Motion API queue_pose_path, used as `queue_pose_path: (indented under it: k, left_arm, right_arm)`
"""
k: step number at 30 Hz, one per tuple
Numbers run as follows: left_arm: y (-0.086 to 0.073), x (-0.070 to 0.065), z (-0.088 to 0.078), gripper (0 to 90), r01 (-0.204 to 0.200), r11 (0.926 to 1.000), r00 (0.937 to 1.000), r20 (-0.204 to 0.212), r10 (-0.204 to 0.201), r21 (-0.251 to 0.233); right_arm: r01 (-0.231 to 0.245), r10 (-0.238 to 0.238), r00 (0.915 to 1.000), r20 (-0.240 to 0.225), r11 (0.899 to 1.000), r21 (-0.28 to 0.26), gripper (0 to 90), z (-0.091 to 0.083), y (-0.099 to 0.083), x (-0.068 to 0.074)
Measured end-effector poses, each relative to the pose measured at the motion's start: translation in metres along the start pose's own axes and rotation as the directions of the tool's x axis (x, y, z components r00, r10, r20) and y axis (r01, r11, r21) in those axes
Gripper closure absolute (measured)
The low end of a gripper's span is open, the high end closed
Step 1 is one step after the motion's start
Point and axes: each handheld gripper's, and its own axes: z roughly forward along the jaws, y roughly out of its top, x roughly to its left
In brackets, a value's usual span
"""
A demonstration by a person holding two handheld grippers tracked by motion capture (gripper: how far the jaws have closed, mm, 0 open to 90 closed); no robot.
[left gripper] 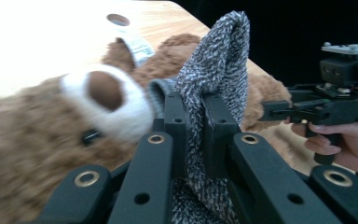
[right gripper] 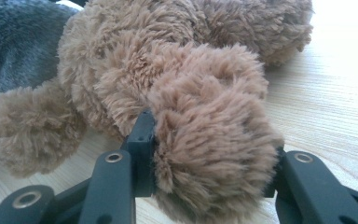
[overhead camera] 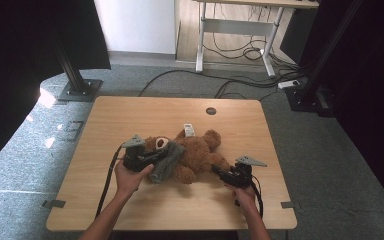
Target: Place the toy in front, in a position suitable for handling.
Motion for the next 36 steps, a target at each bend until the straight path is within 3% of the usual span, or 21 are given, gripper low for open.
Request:
queue_pose_path:
  k: [4, 10, 19, 21, 30, 33, 36]
  left_arm:
    - [0.004, -0.014, 0.012, 81.8, -0.006, 1.0000, 0.9990, 0.045, 0.006, 0.005]
    - [0.011, -0.027, 0.026, 81.8, -0.027, 0.9994, 0.9969, 0.074, 0.025, 0.021]
    - [0.019, -0.057, 0.072, 81.8, -0.065, 0.9952, 0.9907, 0.124, 0.056, 0.073]
    - [0.018, -0.062, 0.084, 81.8, -0.064, 0.9938, 0.9905, 0.127, 0.053, 0.090]
    - [0.010, -0.073, 0.108, 81.8, -0.093, 0.9857, 0.9891, 0.127, 0.075, 0.141]
    - [0.008, -0.072, 0.111, 81.8, -0.098, 0.9822, 0.9918, 0.097, 0.083, 0.161]
    - [0.004, -0.064, 0.112, 81.9, -0.079, 0.9818, 0.9945, 0.082, 0.066, 0.172]
  right_arm:
    - [0.001, -0.001, 1.0000, 0.001, 1.000, 0.001, 54.7, 0.000, 0.000, 0.000]
    - [-0.001, 0.001, 1.0000, -0.001, 1.000, 0.004, 54.7, 0.001, 0.000, 0.000]
    - [0.005, -0.005, 1.0000, 0.001, 1.000, 0.006, 54.7, 0.001, -0.001, 0.001]
    - [0.006, -0.006, 1.0000, 0.000, 1.000, 0.009, 54.7, 0.000, 0.000, 0.000]
    - [0.010, -0.010, 0.9999, 0.002, 1.000, 0.011, 55.1, 0.001, -0.001, 0.000]
    - [0.011, -0.011, 0.9999, 0.002, 1.000, 0.010, 55.1, 0.001, -0.001, 0.001]
    - [0.016, -0.016, 0.9999, 0.004, 1.000, 0.012, 55.2, 0.001, -0.001, 0.001]
